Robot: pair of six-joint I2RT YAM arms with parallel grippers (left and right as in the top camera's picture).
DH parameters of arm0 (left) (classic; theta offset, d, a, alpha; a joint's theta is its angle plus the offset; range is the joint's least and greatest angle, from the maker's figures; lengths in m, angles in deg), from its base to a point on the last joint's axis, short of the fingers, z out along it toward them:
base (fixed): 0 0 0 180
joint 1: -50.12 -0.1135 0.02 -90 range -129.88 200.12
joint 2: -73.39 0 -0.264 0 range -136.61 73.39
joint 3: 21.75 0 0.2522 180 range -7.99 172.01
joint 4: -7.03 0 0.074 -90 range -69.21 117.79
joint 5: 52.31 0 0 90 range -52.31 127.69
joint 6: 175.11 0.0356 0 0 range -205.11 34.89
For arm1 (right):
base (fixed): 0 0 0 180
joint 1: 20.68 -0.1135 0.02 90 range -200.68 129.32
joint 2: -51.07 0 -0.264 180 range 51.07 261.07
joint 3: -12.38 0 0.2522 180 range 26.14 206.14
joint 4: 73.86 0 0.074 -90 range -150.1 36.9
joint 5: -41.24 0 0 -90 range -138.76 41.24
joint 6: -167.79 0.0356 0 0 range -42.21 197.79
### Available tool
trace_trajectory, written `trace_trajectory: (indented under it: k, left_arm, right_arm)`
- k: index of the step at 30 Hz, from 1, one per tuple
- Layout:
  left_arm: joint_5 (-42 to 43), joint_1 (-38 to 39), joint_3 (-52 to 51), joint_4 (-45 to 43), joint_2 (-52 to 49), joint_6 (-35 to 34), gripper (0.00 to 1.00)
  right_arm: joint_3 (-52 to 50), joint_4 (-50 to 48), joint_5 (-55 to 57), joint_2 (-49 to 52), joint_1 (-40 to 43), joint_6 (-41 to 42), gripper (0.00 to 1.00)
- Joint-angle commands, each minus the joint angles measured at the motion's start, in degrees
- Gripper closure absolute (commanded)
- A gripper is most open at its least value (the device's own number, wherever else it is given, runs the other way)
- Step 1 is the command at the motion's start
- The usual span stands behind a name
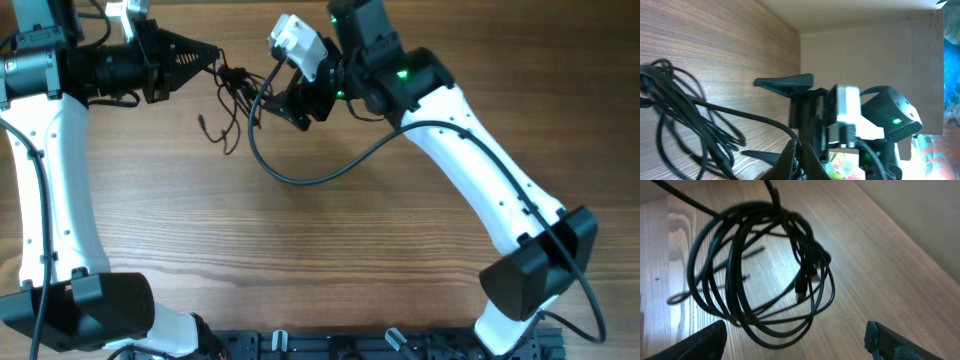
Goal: Untangle cables
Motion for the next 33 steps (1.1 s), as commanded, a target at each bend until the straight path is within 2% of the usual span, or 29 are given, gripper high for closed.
trace_trajectory:
  k: [1, 7, 8, 9, 10, 12, 14, 17, 20, 25, 28, 29, 32, 33]
  left_arm:
    - [1.0, -0.3, 0.6, -0.3, 1.3, -0.1, 0.96]
    - [1.0, -0.3, 0.6, 0.1, 1.3, -0.1, 0.96]
    - [1.0, -0.3, 0.6, 0.1, 1.3, -0.1, 0.96]
    - [1.0, -0.3, 0.6, 0.2, 1.3, -0.1, 0.96]
    - [0.9, -0.3, 0.6, 0.5, 1.3, -0.1, 0.96]
    - [0.9, -0.3, 0.6, 0.8, 1.3, 0.0, 0.96]
    - [0.9, -0.7, 0.6, 1.5, 1.5, 1.7, 0.96]
    - [-3.3, -4.2, 0.6, 3.4, 4.0, 3.0, 0.96]
    - [-11.8, -10.7, 0.6, 6.0, 9.1, 3.2, 0.96]
    - [-13.5, -25.5, 0.6, 9.9, 18.5, 5.8, 0.96]
    - [-14.6, -32.8, 0.6, 11.4, 22.8, 6.2, 0.96]
    - [-15.5, -34.1, 0.6, 11.7, 24.0, 6.2, 0.96]
    - [-16.1, -31.4, 0.6, 12.3, 24.6, 7.9, 0.96]
    - [-16.1, -28.1, 0.6, 12.3, 24.3, 9.2, 0.83]
  right_arm:
    - [0.1, -0.7, -1.6, 2.9, -1.2, 2.2, 0.12]
    - [0.1, -2.3, -1.6, 5.8, -3.1, 2.4, 0.12]
    - [0.1, -2.2, -1.6, 5.9, -3.2, 2.4, 0.25]
    - [0.1, -1.8, -1.6, 5.9, -3.2, 2.4, 0.77]
    - [0.1, -2.3, -1.9, 5.9, -3.2, 2.4, 0.96]
    - [0.1, -4.3, 1.7, 5.9, -3.1, 7.5, 0.96]
    - [0.1, -4.2, 10.6, 5.7, -2.6, 11.4, 0.96]
    - [0.1, -1.6, 21.7, 5.2, 0.8, 14.6, 0.96]
    - [0.1, 1.7, 27.2, 3.8, 6.2, 13.9, 0.96]
    - [0.1, 3.6, 34.9, -0.8, 16.6, 12.8, 0.96]
    - [0.1, 3.8, 34.5, -3.4, 21.8, 12.9, 0.96]
    - [0.1, 4.3, 30.3, -4.5, 23.5, 12.9, 0.96]
    - [0.1, 4.7, 23.0, -5.9, 23.7, 14.7, 0.96]
    - [0.1, 4.8, 21.2, -6.8, 22.8, 16.6, 0.96]
